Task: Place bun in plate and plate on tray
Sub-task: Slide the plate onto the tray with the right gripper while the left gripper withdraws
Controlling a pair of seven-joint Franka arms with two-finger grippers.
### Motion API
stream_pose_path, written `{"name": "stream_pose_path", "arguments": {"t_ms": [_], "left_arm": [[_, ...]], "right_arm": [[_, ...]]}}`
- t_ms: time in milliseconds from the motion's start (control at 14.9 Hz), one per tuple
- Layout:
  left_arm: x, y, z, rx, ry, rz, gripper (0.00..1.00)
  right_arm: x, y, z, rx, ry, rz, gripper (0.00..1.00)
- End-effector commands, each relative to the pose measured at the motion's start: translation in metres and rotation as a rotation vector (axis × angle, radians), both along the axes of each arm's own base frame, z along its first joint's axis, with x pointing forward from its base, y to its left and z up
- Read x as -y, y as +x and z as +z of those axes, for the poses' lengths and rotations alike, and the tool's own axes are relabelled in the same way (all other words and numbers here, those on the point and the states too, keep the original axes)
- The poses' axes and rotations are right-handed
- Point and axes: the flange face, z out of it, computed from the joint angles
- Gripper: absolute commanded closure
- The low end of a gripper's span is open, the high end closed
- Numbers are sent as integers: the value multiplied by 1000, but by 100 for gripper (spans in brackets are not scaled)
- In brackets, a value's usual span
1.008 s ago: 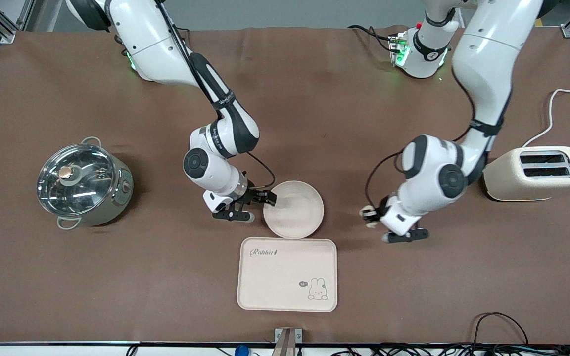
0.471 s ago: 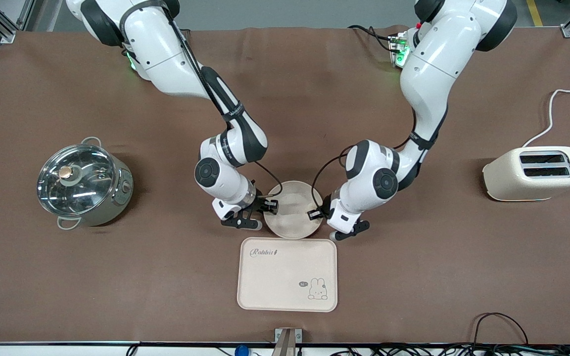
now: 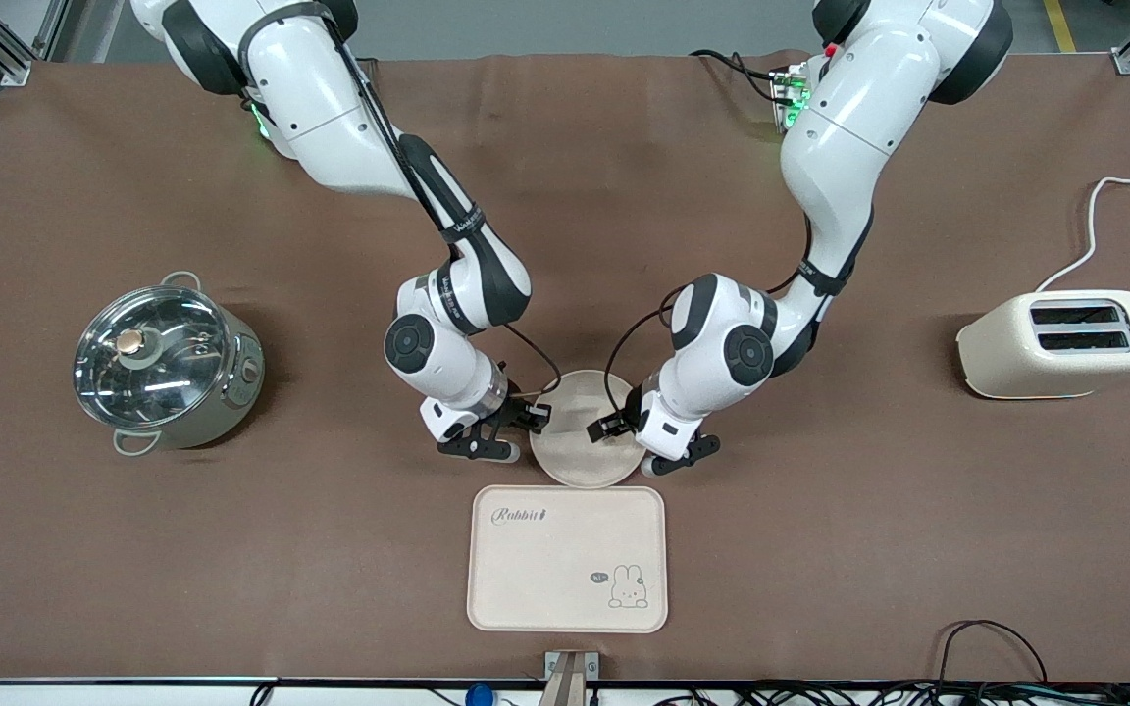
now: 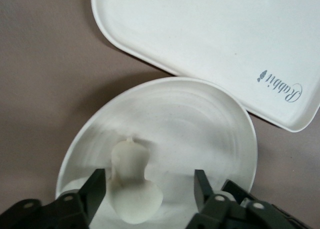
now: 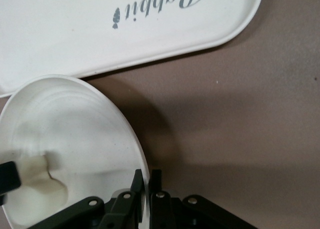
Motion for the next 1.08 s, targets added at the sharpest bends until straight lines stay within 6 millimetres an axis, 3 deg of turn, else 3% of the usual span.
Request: {"name": "stream_pose_path", "arguments": {"t_ms": [0,134,403,538,605,807,874,1008], "left_arm": [[-16,6,43,0,97,-74,0],[-38,16,69,19,158,-99,0],[-92,31,131,100,332,-209,0],[-134,39,170,107,354,-246,0],[-161,44,187,108,367,-280,0],[-252,53,242,135,391,-336,0],[-274,49,263,131,394,-336,0],[-298,26,311,104,409,-353,0]], "right_arm": [[1,9,-2,29,8,-20,100],[2,12,3,37,14,-26,100],[10,36,35,47,97,-102,100],[7,54,48,70,148,-141,100],[17,70,47,82,162,-174,100],[20,97,33,109,191,-235,100],[24,106,28,127,195,-241,100],[47,123,17,149,189,-260,100]]}}
